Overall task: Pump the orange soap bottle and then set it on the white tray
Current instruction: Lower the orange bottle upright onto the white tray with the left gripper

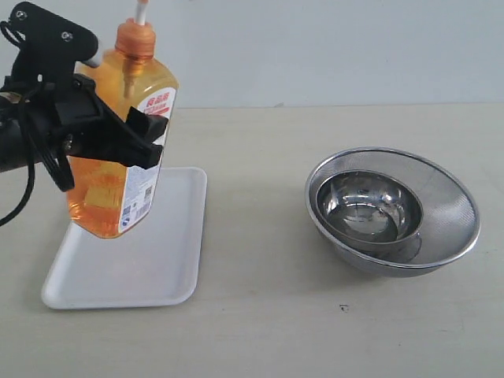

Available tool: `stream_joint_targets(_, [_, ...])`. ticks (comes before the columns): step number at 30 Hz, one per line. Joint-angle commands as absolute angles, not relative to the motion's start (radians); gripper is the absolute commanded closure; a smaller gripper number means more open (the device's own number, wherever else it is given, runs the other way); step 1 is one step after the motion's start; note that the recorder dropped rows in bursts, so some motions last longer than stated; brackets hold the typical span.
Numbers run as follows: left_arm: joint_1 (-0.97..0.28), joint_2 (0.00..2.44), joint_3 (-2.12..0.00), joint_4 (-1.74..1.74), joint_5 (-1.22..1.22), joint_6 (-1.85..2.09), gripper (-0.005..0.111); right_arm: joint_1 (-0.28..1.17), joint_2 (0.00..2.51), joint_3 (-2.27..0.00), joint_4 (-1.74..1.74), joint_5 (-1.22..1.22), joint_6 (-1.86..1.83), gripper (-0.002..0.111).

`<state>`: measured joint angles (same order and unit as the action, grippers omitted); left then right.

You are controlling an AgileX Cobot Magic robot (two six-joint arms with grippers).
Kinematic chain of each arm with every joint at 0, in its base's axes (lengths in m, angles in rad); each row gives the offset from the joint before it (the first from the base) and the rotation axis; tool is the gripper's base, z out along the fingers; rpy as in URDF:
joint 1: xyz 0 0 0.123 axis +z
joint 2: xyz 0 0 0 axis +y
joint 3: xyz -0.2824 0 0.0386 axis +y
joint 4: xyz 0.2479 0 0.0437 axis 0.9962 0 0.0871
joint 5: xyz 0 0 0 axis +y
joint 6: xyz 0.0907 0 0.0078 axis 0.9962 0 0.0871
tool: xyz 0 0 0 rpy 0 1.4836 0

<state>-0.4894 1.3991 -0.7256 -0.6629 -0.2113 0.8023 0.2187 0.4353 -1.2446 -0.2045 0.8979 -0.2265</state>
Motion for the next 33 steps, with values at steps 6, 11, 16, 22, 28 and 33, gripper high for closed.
stream_joint_targets(6, [-0.423,1.374,-0.667,-0.153,-0.51,0.181,0.102,0.219,0.429,-1.238,-0.213,0.89,-0.225,0.108])
stream_joint_targets(11, [-0.356,1.374,-0.602,-0.022,-0.567,0.045,0.102,0.219,0.429,-1.238,-0.213,0.89,-0.225,0.108])
stream_joint_targets(16, [-0.275,1.374,-0.524,0.242,-0.698,-0.141,0.102,0.219,0.429,-1.238,-0.213,0.89,-0.222,0.108])
stream_joint_targets(22, [-0.177,1.386,-0.517,0.491,-0.74,-0.337,0.102,0.219,0.429,-1.238,-0.213,0.89,-0.222,0.108])
stream_joint_targets(28, [-0.133,1.482,-0.517,0.6,-0.835,-0.364,0.102,0.219,0.429,-1.238,-0.213,0.89,-0.222,0.108])
stream_joint_targets(33, [-0.122,1.588,-0.517,0.603,-1.021,-0.322,0.102,0.219,0.429,-1.238,-0.213,0.89,-0.222,0.108])
